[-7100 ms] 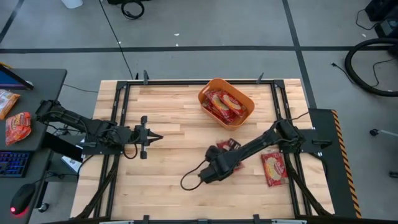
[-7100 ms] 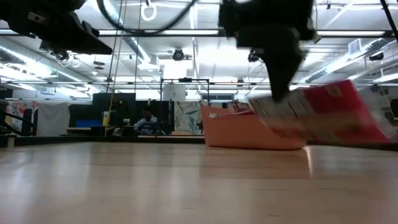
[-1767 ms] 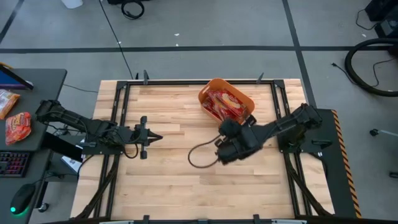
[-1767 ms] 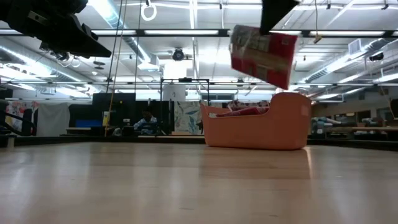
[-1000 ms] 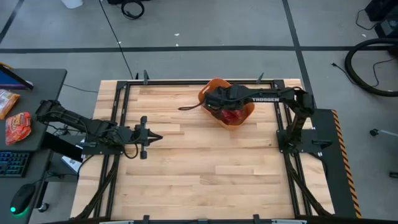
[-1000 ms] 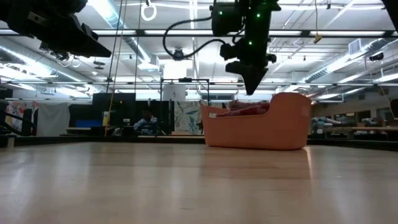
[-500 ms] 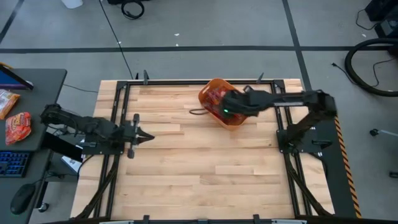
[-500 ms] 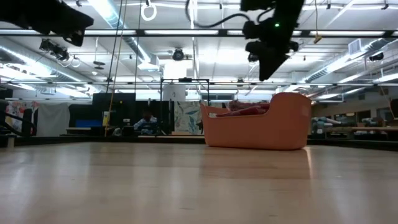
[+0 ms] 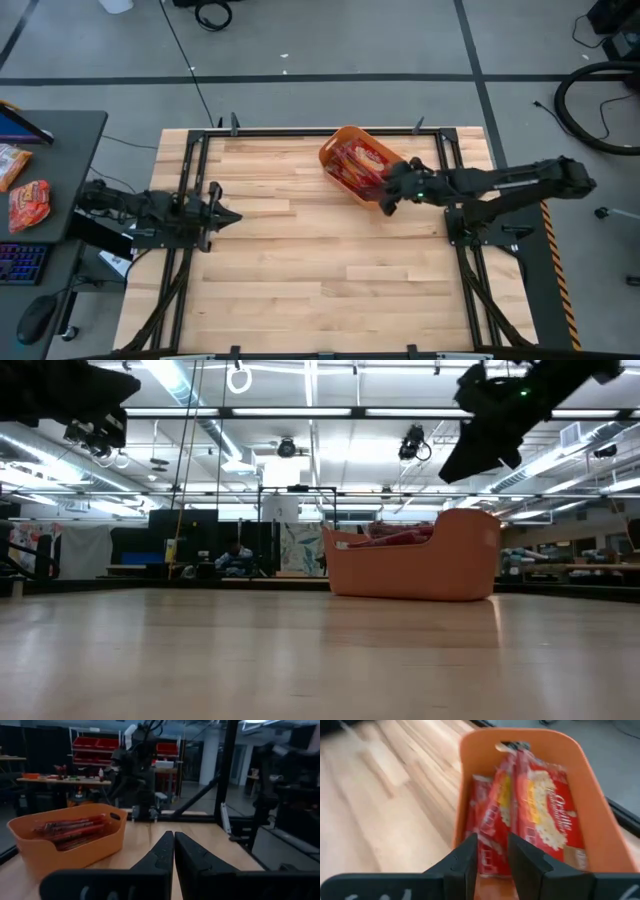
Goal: Sort popcorn bags into baskets
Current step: Return to Home Position
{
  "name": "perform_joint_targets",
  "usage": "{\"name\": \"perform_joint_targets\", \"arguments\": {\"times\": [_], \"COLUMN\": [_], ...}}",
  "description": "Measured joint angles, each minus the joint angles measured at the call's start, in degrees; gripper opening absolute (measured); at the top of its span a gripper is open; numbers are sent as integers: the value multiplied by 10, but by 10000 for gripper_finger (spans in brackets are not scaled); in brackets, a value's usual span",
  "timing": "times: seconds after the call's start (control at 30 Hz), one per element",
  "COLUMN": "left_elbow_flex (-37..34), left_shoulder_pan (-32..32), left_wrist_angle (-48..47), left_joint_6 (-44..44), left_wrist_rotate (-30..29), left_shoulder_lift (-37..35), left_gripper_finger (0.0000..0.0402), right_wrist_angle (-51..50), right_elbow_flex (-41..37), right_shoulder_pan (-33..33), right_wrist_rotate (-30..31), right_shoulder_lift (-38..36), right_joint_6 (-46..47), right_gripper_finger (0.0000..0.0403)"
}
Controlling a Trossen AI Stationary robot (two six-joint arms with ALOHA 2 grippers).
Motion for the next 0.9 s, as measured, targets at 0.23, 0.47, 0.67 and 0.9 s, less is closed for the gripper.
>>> {"name": "perform_joint_targets", "arguments": {"times": [0.23,0.47,0.67,0.9], "left_elbow_flex": [0,0,-21,-75], "left_shoulder_pan": [15,17,17,18], "left_wrist_angle": [-16,-28,-3,79], "left_joint_6": [-2,-12,-19,-31], "left_wrist_rotate": [10,10,14,22], "left_shoulder_lift": [-34,-35,-35,-34], "left_gripper_finger": [18,18,18,18], "right_wrist_angle": [96,237,347,419], "right_elbow_flex": [-102,-205,-275,-337], "right_shoulder_pan": [0,0,0,0], "right_wrist_rotate": [-21,-67,-113,-130], "right_shoulder_lift": [-122,-213,-265,-317], "right_joint_6": [-11,-30,-61,-72], "right_gripper_finger": [109,109,109,109]}}
